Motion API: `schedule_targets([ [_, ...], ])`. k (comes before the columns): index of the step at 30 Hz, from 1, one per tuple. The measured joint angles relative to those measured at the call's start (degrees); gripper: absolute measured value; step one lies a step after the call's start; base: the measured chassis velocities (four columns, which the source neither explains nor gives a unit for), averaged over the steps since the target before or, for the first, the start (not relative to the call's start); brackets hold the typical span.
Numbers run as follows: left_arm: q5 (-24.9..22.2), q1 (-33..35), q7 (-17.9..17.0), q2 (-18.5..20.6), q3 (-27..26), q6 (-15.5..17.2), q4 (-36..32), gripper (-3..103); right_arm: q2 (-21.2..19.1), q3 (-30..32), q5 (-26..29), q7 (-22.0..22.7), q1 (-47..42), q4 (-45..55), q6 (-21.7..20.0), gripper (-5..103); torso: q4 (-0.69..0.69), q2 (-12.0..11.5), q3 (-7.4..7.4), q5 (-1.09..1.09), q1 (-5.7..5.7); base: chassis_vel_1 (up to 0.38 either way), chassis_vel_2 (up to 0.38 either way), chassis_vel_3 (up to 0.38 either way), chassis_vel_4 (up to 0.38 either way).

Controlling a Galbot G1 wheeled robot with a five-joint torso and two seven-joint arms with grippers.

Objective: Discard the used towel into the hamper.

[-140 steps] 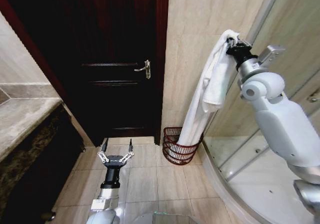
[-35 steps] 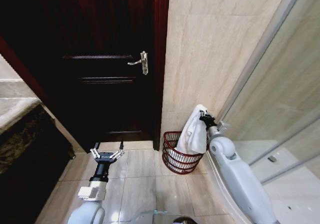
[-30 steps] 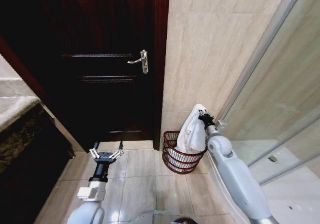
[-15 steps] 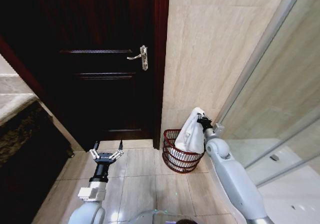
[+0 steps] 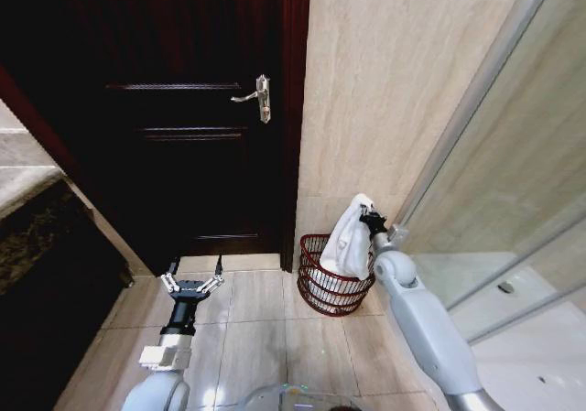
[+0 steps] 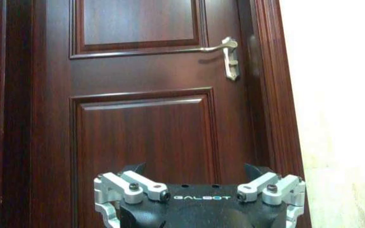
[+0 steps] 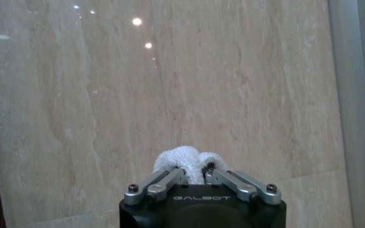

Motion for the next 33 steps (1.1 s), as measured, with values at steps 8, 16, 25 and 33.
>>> schedule_targets([
  [8, 0.0, 0.2, -0.1, 0.0, -0.2, -0.9, -0.1, 100, 1.7, 0.1, -0.1, -0.5, -1.4, -2.0, -0.1, 7, 0.0, -1.2, -0.82, 0.03, -0.38, 0.0, 0.0, 0.0, 0.0],
  [16, -0.5, 0.5, -0.2, -0.5, -0.8, -1.6, -0.5, 100, -0.1, 1.1, 2.8, 2.7, -6.8, 6.0, -3.9, 7, 0.0, -1.2, -0.82, 0.01, -0.37, 0.0, 0.0, 0.0, 0.0],
  [25, -1.5, 0.7, -0.2, -1.1, -1.6, -3.0, -0.2, 100, -6.4, 4.4, 17.1, 11.4, -13.6, 21.4, -22.1, 7, -0.02, -0.9, -0.68, 0.02, -0.28, 0.0, 0.0, 0.0, 0.0],
  [33, -4.0, 1.3, 0.3, -0.8, -6.2, -4.4, -1.1, 100, -10.7, 2.6, 30.6, 17.1, -7.8, 19.5, -34.5, 7, 0.01, -0.8, -0.59, 0.03, -0.21, 0.0, 0.0, 0.0, 0.0],
])
